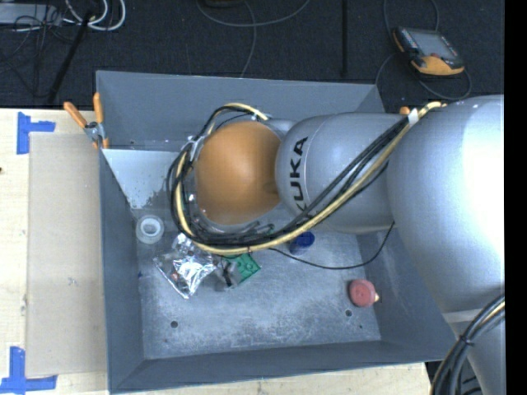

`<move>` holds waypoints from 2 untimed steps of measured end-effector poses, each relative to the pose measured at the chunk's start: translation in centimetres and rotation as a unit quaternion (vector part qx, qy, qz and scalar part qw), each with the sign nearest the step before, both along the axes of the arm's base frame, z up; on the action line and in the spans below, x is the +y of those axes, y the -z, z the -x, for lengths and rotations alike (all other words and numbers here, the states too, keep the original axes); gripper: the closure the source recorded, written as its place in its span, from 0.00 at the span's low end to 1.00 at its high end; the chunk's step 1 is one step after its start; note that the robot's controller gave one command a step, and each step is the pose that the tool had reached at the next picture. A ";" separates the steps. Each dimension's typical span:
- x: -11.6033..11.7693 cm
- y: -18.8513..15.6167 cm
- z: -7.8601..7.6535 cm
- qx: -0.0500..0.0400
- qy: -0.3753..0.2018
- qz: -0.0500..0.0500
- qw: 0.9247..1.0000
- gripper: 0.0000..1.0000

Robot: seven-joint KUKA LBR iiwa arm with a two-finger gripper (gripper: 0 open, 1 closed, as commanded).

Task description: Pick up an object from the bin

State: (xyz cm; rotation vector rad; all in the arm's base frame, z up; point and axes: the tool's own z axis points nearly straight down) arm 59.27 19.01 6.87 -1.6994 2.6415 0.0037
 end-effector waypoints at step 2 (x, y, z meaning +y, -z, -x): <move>0.0 0.0 0.0 0.001 0.004 -0.001 1.000 1.00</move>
Offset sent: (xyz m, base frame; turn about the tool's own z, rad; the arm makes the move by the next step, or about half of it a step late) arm 0.0000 0.0000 0.0000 0.0000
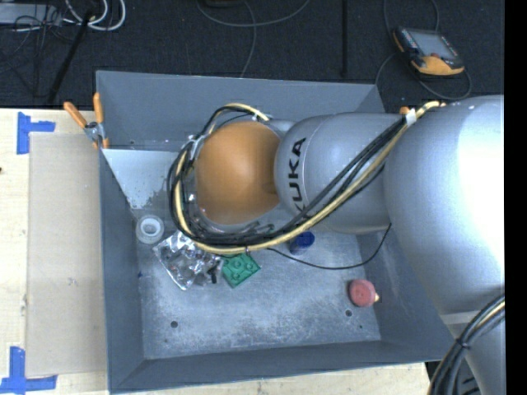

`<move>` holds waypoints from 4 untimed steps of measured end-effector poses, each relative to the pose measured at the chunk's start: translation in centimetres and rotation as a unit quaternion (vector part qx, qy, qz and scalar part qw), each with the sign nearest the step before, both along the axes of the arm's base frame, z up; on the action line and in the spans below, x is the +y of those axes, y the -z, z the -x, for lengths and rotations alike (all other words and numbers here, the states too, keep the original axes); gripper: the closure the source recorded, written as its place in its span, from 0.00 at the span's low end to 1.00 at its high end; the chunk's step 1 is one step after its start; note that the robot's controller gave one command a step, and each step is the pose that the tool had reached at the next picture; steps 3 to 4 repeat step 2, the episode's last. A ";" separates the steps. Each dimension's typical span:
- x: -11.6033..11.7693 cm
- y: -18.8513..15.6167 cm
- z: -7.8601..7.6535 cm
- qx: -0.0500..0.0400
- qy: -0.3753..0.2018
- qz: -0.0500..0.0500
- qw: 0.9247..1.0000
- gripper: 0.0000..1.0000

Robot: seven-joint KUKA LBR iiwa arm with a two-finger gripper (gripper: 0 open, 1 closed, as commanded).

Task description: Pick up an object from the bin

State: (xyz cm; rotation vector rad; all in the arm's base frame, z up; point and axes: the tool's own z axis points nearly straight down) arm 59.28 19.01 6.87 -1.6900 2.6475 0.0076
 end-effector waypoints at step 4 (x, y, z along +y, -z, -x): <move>0.3 -11.6 -0.3 -0.005 0.004 0.000 1.000 1.00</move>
Offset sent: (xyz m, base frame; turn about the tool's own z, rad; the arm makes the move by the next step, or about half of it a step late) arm -0.0001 0.0001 0.0552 0.0000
